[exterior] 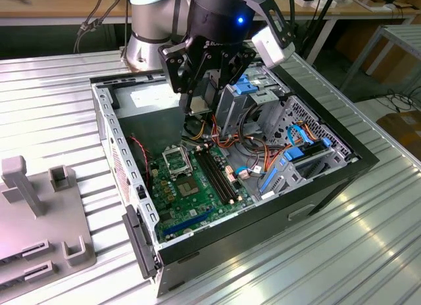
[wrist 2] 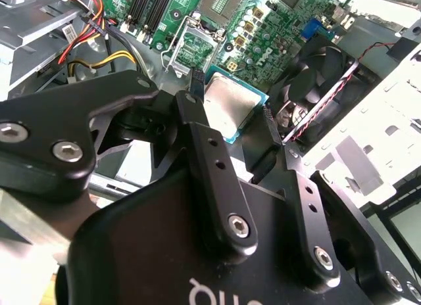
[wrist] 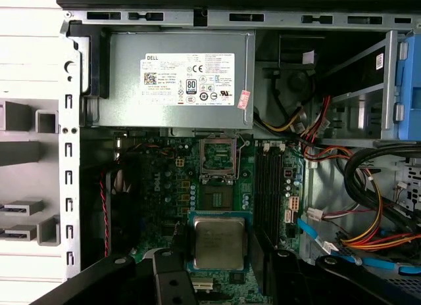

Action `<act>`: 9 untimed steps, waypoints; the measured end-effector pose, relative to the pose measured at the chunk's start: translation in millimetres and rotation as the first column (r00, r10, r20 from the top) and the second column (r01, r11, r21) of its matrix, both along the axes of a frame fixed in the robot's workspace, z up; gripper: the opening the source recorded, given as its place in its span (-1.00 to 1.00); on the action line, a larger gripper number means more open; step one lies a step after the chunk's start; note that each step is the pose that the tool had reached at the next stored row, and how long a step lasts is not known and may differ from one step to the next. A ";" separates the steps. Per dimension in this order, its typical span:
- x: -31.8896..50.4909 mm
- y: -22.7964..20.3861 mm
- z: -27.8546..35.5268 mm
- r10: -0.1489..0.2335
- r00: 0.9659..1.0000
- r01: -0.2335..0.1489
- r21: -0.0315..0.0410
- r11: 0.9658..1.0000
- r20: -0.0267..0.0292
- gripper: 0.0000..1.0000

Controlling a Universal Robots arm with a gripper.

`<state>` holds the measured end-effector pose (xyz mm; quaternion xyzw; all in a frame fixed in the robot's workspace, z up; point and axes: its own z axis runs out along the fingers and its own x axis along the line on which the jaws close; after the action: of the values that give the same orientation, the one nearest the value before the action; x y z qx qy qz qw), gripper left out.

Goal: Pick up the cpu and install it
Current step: 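Place the cpu into insertion slot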

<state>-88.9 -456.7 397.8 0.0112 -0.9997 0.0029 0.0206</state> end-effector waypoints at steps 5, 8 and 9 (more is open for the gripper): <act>-0.1 0.1 -0.9 0.000 1.000 0.000 0.000 1.000 0.000 -0.05; -0.1 0.0 -10.9 0.000 1.000 0.000 0.000 1.000 0.000 -0.05; -0.1 0.0 -13.1 0.000 1.000 0.000 0.000 1.000 0.000 -0.05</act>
<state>-89.0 -456.6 384.7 0.0110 -0.9997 0.0028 0.0205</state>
